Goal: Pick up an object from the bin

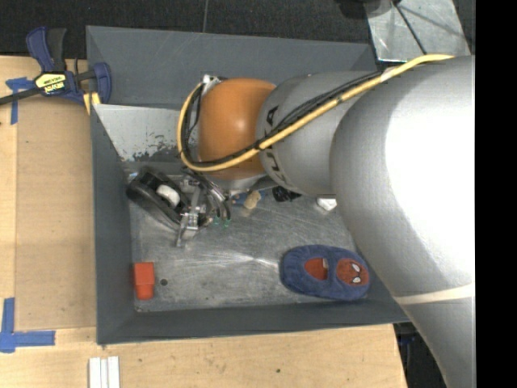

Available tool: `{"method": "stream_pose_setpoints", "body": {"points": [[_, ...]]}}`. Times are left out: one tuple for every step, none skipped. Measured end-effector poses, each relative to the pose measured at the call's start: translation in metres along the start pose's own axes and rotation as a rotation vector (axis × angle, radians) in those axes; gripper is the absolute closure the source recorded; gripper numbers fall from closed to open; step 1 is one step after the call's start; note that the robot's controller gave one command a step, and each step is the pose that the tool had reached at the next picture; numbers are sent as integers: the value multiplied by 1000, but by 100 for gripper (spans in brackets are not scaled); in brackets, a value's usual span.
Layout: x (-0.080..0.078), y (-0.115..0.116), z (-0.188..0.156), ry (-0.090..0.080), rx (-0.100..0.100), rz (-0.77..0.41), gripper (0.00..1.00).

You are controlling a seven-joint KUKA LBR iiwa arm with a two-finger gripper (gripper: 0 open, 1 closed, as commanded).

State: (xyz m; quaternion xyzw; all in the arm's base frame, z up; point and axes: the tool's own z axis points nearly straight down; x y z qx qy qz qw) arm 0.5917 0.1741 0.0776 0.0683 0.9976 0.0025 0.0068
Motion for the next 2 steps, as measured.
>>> {"method": "stream_pose_setpoints", "body": {"points": [[0,38,-100,11,5,-23,100],[-24,21,-148,13,9,-17,100]]}}
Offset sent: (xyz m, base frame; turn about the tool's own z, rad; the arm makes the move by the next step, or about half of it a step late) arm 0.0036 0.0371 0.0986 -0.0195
